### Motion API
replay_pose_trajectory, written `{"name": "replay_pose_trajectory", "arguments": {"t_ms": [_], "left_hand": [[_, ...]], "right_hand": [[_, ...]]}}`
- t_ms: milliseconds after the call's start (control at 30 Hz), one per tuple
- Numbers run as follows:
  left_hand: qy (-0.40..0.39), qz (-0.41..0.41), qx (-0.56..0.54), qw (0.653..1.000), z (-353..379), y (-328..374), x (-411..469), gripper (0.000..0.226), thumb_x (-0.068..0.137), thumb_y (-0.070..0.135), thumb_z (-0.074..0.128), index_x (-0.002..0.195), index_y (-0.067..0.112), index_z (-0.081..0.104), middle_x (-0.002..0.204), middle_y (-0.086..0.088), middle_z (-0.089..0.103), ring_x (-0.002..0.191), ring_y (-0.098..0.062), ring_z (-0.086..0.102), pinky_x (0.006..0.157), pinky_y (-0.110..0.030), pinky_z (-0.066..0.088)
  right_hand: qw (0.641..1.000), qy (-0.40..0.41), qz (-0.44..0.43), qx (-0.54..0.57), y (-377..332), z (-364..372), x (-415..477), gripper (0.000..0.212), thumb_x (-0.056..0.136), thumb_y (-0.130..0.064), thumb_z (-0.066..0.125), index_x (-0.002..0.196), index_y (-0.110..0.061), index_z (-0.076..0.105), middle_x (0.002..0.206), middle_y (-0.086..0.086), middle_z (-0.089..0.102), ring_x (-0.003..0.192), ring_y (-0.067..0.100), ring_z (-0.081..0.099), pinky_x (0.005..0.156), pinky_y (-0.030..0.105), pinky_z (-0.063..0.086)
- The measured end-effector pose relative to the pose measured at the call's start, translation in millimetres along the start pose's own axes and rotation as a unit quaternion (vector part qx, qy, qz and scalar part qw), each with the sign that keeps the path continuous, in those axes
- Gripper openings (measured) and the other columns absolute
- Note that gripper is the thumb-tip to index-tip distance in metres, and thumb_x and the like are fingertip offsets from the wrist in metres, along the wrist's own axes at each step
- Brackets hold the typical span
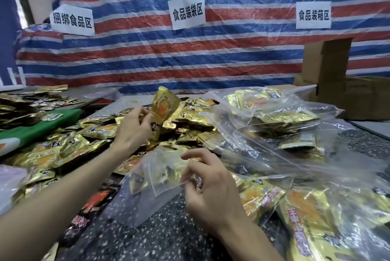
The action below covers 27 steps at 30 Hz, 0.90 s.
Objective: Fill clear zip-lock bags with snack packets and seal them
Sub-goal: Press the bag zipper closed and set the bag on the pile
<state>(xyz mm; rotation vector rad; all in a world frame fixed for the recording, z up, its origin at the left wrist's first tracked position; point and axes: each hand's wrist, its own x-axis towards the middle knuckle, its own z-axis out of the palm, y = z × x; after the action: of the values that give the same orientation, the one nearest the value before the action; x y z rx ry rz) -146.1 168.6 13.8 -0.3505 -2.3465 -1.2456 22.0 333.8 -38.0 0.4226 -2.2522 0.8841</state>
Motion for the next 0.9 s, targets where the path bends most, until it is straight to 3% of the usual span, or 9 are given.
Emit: {"name": "replay_pose_trajectory", "arguments": {"t_ms": [100, 233, 367, 433, 500, 633, 800, 900], "left_hand": [[-0.026, -0.07, -0.177, 0.981, -39, 33, -14, 0.015, 0.102, 0.024, 0.052, 0.101, 0.01, 0.058, 0.095, -0.011, 0.061, 0.074, -0.024, 0.069, 0.05, -0.035, 0.058], [-0.05, -0.113, -0.303, 0.945, -76, 69, -51, 0.02, 0.1, 0.026, 0.055, 0.093, 0.009, 0.064, 0.067, 0.0, 0.071, 0.062, -0.017, 0.072, 0.053, -0.034, 0.059], [-0.068, -0.11, -0.28, 0.951, -78, 85, -98, 0.015, 0.095, 0.022, 0.061, 0.091, 0.01, 0.067, 0.071, 0.0, 0.074, 0.067, -0.015, 0.073, 0.054, -0.03, 0.058], [-0.046, -0.114, -0.259, 0.958, -71, 88, -119, 0.01, 0.094, 0.017, 0.064, 0.092, 0.007, 0.064, 0.075, -0.006, 0.076, 0.068, -0.018, 0.074, 0.056, -0.033, 0.059], [-0.026, -0.101, -0.197, 0.975, -65, 88, -134, 0.01, 0.094, 0.018, 0.065, 0.095, 0.009, 0.062, 0.082, -0.01, 0.076, 0.076, -0.022, 0.075, 0.07, -0.041, 0.061], [-0.008, -0.103, -0.188, 0.977, -61, 87, -151, 0.015, 0.096, 0.027, 0.062, 0.098, 0.013, 0.06, 0.085, -0.005, 0.077, 0.08, -0.019, 0.075, 0.081, -0.047, 0.06], [-0.005, -0.143, -0.202, 0.969, -61, 87, -150, 0.016, 0.098, 0.032, 0.057, 0.098, 0.016, 0.057, 0.093, -0.008, 0.072, 0.088, -0.024, 0.071, 0.087, -0.05, 0.056], [-0.019, -0.153, -0.208, 0.966, -65, 88, -147, 0.018, 0.094, 0.027, 0.065, 0.094, 0.01, 0.059, 0.084, -0.01, 0.071, 0.078, -0.023, 0.069, 0.071, -0.044, 0.06]], "right_hand": [[1.0, 0.001, 0.003, -0.004, 1, 1, 0, 0.01, 0.077, -0.017, 0.051, 0.073, -0.023, 0.06, 0.12, -0.013, 0.057, 0.103, 0.002, 0.052, 0.075, 0.006, 0.039], [1.0, 0.001, -0.006, 0.015, -1, 2, -1, 0.009, 0.08, -0.019, 0.056, 0.076, -0.02, 0.064, 0.12, -0.008, 0.055, 0.1, 0.006, 0.055, 0.077, 0.02, 0.051], [0.999, 0.011, -0.022, 0.044, -8, 2, -3, 0.008, 0.078, -0.016, 0.062, 0.077, -0.016, 0.069, 0.117, -0.004, 0.056, 0.094, 0.01, 0.059, 0.068, 0.029, 0.055], [0.997, 0.035, -0.042, 0.059, -12, 3, -4, 0.009, 0.077, -0.014, 0.063, 0.078, -0.016, 0.072, 0.109, -0.004, 0.057, 0.091, 0.008, 0.059, 0.064, 0.025, 0.052], [0.993, 0.063, -0.063, 0.073, -14, 2, -5, 0.01, 0.077, -0.008, 0.067, 0.081, -0.014, 0.072, 0.097, -0.004, 0.059, 0.082, 0.005, 0.057, 0.06, 0.016, 0.044], [0.989, 0.092, -0.083, 0.083, -14, 1, -5, 0.01, 0.076, -0.008, 0.07, 0.084, -0.013, 0.071, 0.086, -0.009, 0.059, 0.074, -0.003, 0.052, 0.062, 0.008, 0.039], [0.983, 0.114, -0.09, 0.112, -10, 0, -4, 0.014, 0.075, -0.006, 0.074, 0.084, -0.017, 0.071, 0.087, -0.011, 0.06, 0.08, 0.004, 0.06, 0.062, 0.021, 0.05], [0.978, 0.13, -0.073, 0.147, -12, 0, -3, 0.016, 0.075, -0.005, 0.078, 0.082, -0.018, 0.072, 0.087, -0.012, 0.06, 0.079, 0.007, 0.061, 0.064, 0.02, 0.05]]}}
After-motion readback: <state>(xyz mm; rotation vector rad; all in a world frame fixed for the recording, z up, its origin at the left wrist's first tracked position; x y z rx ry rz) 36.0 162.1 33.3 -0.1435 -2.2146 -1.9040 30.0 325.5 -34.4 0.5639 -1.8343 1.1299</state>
